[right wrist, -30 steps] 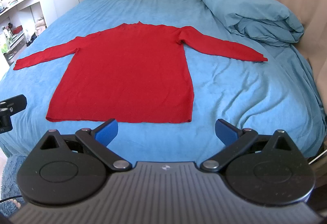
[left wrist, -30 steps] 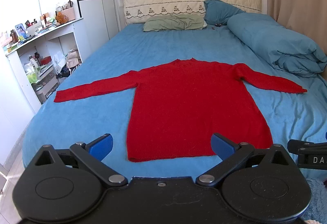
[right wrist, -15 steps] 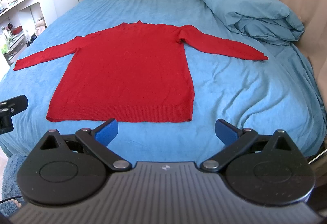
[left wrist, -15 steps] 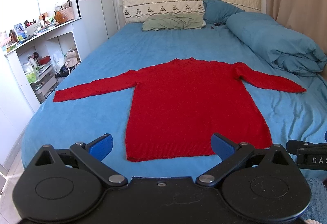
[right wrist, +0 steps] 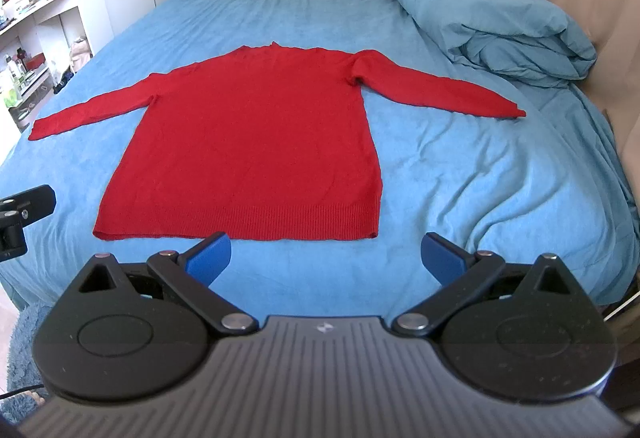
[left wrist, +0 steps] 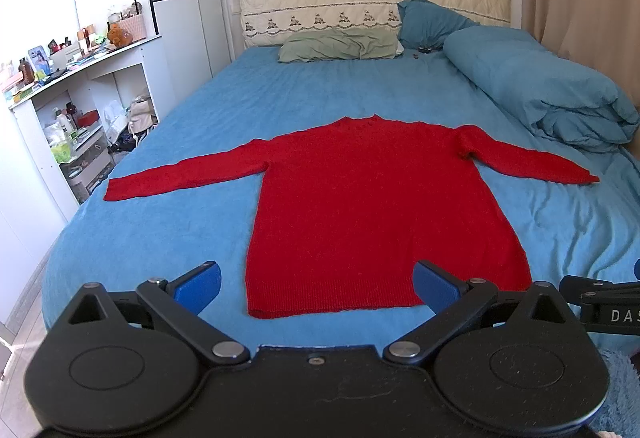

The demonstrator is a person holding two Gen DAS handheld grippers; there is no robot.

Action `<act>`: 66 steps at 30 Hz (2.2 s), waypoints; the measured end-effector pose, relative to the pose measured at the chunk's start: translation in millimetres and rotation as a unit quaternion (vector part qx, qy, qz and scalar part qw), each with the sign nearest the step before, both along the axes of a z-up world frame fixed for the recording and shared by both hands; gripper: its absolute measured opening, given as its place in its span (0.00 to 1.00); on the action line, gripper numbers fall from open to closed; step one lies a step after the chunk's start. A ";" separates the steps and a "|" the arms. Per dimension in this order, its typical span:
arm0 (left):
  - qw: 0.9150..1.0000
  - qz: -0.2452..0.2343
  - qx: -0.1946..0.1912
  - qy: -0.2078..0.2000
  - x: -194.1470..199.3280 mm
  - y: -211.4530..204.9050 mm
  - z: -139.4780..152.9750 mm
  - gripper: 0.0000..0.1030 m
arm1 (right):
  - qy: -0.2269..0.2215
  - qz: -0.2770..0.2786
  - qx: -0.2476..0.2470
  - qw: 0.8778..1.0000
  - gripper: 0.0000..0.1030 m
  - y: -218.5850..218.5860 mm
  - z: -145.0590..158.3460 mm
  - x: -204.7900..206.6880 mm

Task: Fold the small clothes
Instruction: 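Lower the right gripper to a sweater sleeve cuff and grasp it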

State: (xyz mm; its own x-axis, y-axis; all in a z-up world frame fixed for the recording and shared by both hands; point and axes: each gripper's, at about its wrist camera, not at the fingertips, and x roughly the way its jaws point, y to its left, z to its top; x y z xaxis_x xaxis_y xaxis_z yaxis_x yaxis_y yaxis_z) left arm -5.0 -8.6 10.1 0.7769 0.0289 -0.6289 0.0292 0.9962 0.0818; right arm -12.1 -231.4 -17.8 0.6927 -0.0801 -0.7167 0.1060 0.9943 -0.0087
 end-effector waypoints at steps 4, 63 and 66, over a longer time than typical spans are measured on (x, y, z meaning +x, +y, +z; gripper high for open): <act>1.000 0.000 0.003 -0.001 -0.4 -0.3 0.7 1.00 | 0.000 0.000 0.001 1.000 1.00 -0.6 0.4 0.0; 0.976 -0.125 0.015 0.178 522.6 -224.7 -207.6 1.00 | -0.029 -0.425 0.130 0.895 0.72 -389.3 -184.7 368.4; 0.976 -0.118 0.007 0.182 523.2 -223.1 -206.4 1.00 | -0.023 -0.404 0.125 0.906 0.44 -391.0 -181.1 375.9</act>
